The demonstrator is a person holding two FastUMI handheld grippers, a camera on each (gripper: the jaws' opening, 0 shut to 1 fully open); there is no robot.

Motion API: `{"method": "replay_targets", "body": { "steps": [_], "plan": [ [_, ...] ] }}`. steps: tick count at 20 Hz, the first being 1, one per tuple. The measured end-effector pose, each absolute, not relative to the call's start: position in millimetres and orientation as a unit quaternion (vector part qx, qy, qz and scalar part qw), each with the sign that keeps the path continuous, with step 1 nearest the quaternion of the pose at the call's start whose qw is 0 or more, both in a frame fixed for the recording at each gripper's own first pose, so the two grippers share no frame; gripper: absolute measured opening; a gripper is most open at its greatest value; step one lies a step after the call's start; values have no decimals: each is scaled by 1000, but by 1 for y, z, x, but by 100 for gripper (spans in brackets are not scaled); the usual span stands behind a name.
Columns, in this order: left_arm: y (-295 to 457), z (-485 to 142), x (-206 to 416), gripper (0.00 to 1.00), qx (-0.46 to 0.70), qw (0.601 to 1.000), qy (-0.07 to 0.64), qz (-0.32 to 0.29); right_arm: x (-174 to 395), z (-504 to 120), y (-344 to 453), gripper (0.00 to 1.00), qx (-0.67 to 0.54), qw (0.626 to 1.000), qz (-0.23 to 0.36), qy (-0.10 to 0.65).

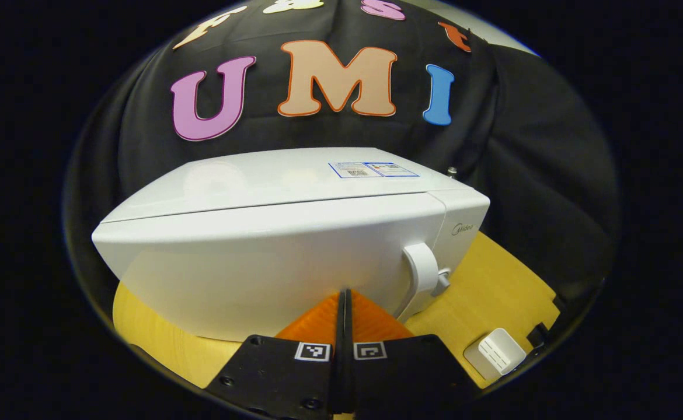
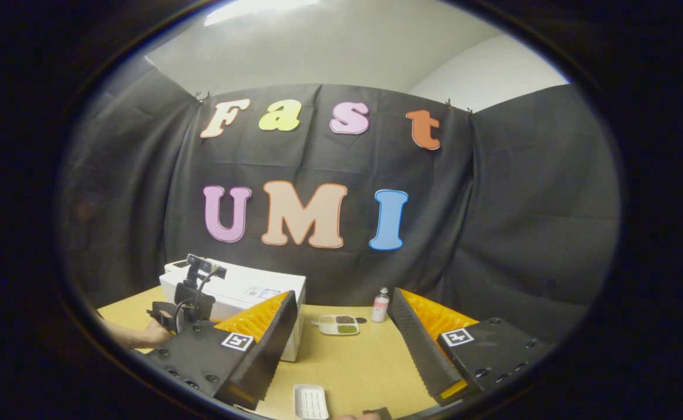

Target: Open the microwave oven with the left hand, put the food in, and close the microwave oven.

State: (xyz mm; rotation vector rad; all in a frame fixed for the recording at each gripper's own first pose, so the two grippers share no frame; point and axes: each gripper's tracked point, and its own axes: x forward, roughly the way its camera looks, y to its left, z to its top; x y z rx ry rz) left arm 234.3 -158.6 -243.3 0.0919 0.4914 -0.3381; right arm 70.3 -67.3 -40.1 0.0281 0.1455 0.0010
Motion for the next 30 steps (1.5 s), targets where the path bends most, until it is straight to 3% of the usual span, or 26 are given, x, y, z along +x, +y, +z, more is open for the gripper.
{"method": "replay_targets", "body": {
  "steps": [5, 10, 14, 18, 21, 30],
  "plan": [
    [-151, -188, 192, 1, 43, 965, 192, -175, 77, -46, -53, 93, 22, 997, 12, 72],
    [-115, -70, 134, 0, 31, 980, 86, -177, 93, -48, -24, 93, 29, 996, 42, 68],
    [-72, 18, 122, 0, 40, 990, 21, -131, 108, -41, 4, 93, 42, 995, 67, 58],
    [-52, 37, 101, 1, 72, 994, -12, -86, 106, -38, 10, 93, 32, 995, 75, 50],
    [-50, 14, 90, 99, 54, 997, 7, -63, 99, -40, 10, 93, 42, 995, 71, 50],
    [-42, 9, 71, 97, 60, 997, 9, -48, 82, -38, 16, 93, 41, 995, 71, 49]
  ]
}}
